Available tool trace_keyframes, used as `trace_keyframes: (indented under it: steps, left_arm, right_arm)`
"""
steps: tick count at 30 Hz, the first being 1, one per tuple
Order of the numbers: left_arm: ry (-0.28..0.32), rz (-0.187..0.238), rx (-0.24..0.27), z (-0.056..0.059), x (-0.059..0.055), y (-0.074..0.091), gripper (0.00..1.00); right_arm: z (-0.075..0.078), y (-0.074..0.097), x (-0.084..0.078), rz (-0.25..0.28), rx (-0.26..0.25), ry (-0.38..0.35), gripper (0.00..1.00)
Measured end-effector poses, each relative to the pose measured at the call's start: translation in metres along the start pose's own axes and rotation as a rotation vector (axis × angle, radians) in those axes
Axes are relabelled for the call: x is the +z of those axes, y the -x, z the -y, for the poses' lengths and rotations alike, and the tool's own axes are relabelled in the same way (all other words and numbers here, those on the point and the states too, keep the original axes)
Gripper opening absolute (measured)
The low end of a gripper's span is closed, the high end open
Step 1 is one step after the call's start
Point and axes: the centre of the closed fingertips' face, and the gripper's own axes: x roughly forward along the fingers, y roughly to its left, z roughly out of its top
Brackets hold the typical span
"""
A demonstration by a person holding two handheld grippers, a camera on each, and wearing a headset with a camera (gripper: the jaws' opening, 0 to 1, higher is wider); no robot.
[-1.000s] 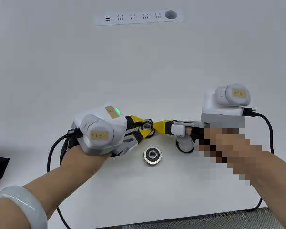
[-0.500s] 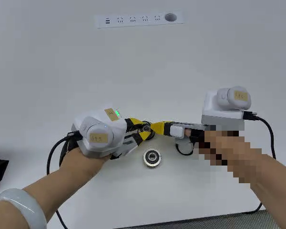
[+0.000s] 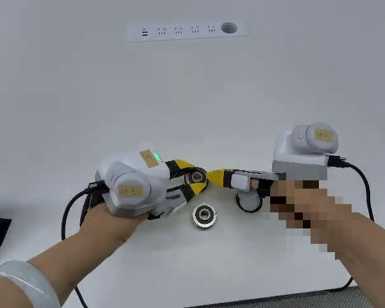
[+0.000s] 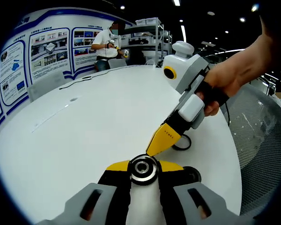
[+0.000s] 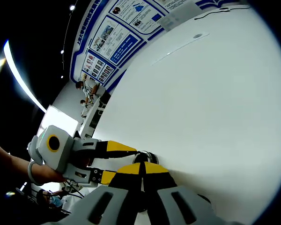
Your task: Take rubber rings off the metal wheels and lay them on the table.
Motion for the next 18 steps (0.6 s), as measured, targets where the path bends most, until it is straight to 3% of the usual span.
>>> trace_keyframes:
  steps: [12,18]
  left_arm:
    - [0.005,-0.006,0.015,-0.002,-0.007,0.006,0.43]
    - [0.018,-0.006,0.027,-0.004,-0.013,0.013,0.46]
  right_arm:
    - [-0.007,0.003,0.001,0.009,0.015,0.002,0.02]
    - [-0.015,0.005,-0.001,0.016,0.031,0.002,0.02]
